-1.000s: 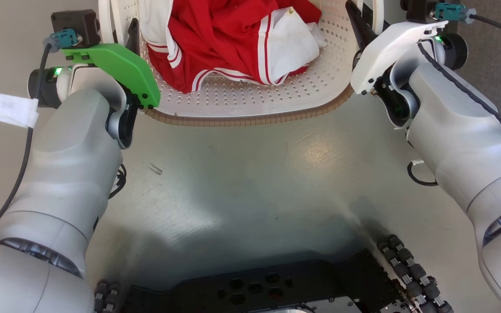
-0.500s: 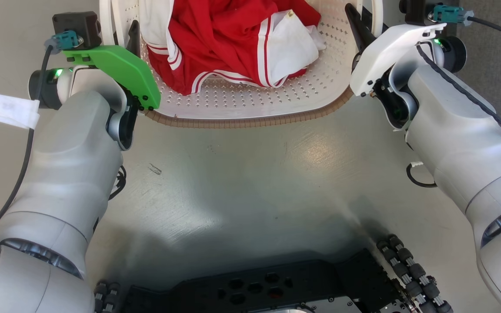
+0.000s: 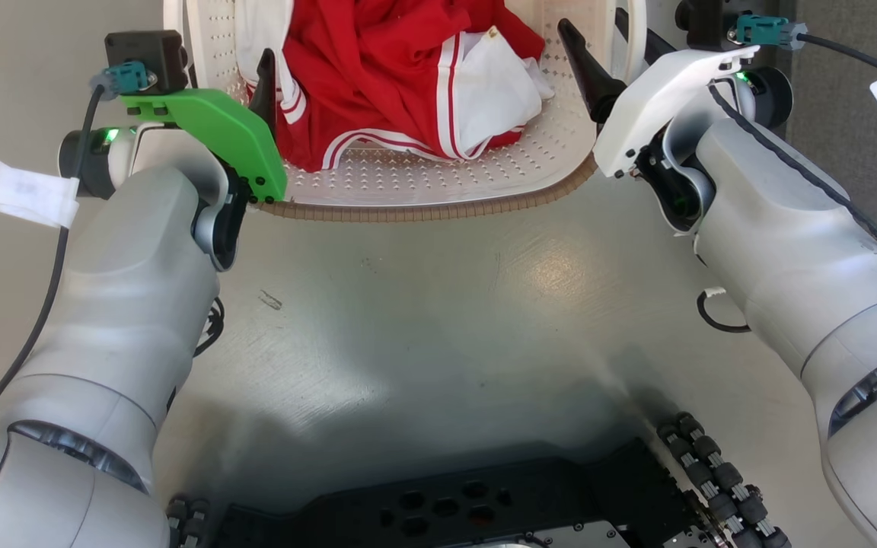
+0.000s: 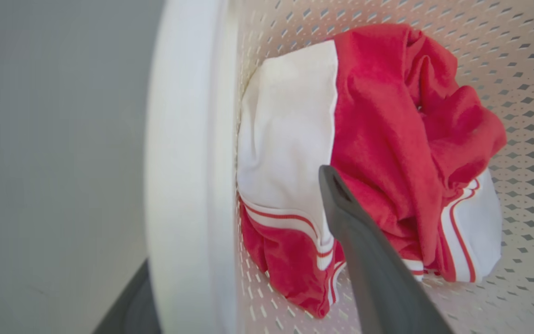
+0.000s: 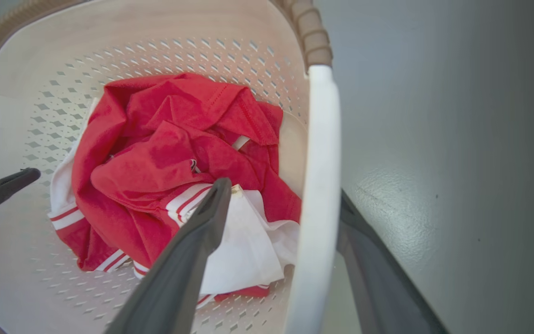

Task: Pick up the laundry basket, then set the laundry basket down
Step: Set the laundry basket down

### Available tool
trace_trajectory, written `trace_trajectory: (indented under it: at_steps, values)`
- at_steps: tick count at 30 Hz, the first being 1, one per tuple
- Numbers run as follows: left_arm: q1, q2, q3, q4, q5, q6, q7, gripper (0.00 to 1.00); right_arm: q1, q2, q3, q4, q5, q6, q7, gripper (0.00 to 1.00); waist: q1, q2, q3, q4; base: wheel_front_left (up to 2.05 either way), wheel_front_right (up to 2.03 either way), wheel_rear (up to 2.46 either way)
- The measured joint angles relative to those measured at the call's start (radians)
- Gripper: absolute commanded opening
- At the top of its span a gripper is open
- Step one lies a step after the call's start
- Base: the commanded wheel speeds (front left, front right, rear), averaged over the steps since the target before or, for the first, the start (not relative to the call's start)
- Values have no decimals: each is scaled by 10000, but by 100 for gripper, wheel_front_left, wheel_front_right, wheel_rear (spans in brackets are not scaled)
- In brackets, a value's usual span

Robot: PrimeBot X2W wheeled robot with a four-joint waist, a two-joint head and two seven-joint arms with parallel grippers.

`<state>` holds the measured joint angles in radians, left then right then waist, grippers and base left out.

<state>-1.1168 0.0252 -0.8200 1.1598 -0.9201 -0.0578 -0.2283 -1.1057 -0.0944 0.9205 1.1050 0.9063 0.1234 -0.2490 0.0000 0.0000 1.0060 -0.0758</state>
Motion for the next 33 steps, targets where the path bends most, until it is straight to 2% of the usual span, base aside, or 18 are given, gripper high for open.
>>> trace_trajectory:
  at_steps: [17, 33]
  values:
    - [170, -4, -171, 290, -113, 8, -13, 100, 49, 2, -4, 431, 0, 10, -2, 100, 0, 0, -492, 8, 0, 0, 0]
    - [890, -6, -219, 527, -109, -186, -201, 100, 687, -33, -268, 558, 27, 10, -12, 100, 0, 0, -1843, -21, 0, 0, 0]
